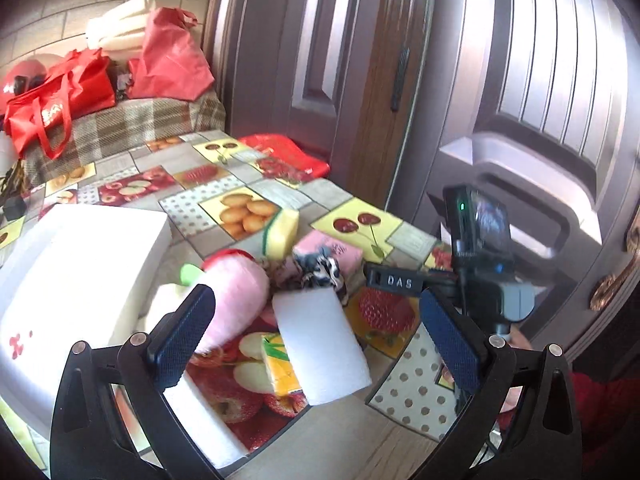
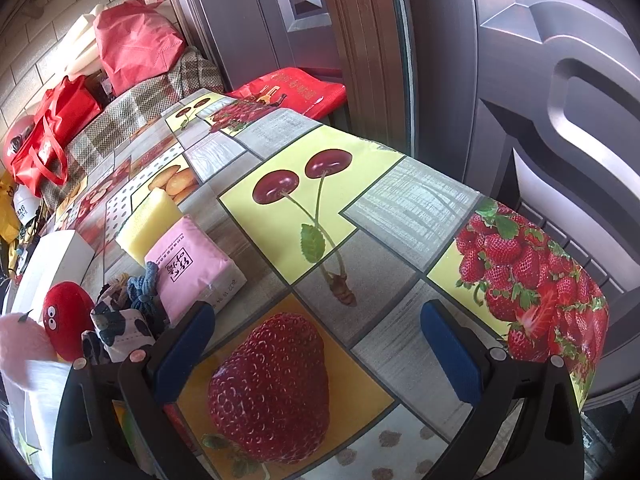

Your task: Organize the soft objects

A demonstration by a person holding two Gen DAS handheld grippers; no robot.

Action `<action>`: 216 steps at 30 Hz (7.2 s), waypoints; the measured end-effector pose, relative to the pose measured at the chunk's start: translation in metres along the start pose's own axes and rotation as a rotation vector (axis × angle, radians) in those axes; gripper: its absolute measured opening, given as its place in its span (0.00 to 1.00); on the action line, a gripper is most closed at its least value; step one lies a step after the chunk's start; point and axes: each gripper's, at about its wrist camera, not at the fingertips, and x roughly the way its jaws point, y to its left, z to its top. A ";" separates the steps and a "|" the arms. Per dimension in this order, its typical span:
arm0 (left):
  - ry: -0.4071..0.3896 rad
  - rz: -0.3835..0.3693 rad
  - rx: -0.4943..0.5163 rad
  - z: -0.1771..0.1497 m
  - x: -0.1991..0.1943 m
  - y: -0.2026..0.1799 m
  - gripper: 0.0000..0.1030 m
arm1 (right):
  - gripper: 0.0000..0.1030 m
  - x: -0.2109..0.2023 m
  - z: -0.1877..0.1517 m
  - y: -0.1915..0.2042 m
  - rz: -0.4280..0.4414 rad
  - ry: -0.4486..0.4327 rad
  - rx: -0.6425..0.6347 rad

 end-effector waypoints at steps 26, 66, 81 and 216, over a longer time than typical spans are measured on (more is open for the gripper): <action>0.247 0.101 0.007 -0.113 -0.065 0.063 1.00 | 1.00 -0.092 -0.052 0.064 0.439 -0.139 -0.527; -0.364 0.606 -0.092 -0.113 -0.176 0.133 0.35 | 0.57 -0.107 -0.060 0.092 0.514 -0.548 -0.398; -0.363 0.646 -0.098 -0.109 -0.173 0.148 0.35 | 0.58 -0.107 -0.065 0.120 0.550 -0.551 -0.468; 0.404 0.230 -0.225 -0.101 -0.009 0.073 0.99 | 1.00 -0.066 -0.068 0.108 0.695 -0.084 -0.898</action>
